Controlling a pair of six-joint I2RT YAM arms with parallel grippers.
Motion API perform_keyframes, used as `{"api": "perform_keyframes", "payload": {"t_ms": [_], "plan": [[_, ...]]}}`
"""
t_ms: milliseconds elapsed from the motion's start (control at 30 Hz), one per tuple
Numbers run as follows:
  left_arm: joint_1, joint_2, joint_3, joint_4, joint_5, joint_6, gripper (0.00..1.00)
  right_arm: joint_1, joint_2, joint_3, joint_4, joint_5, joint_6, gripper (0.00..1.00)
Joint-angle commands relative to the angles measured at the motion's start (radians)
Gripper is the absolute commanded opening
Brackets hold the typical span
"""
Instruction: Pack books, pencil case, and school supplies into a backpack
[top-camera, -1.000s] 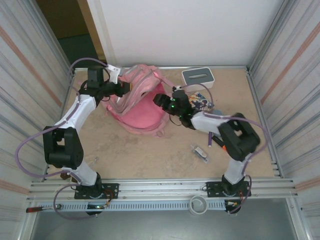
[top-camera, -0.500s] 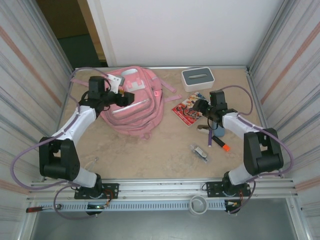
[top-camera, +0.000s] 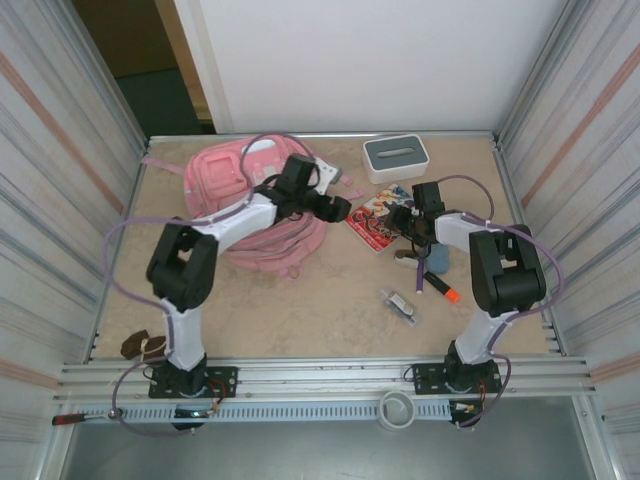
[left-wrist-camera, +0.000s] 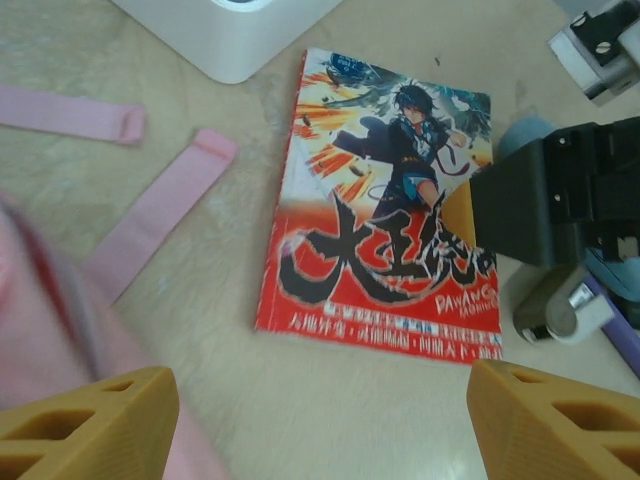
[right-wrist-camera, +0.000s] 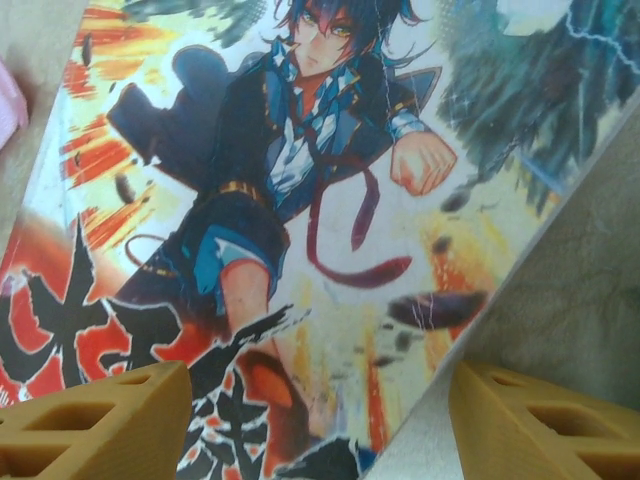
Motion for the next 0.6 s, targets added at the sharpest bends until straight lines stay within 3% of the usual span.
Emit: {"api": "perform_keyframes", "payload": {"t_ms": [0,400,567], "plan": [[-0.035,0.101,0.145,-0.114,-0.092,-0.027,0.76,-0.005,0.025,0.027,0.004,0.023,0.026,0.66],[-0.084,0.48,0.576,-0.37,-0.229,-0.021,0.76,-0.007,0.036,0.018,0.07,0.013,0.056,0.57],[-0.093,0.51,0.596,-0.393,-0.139,-0.028,0.71,-0.005,0.052,0.008,0.118,-0.004,0.108,0.55]]}}
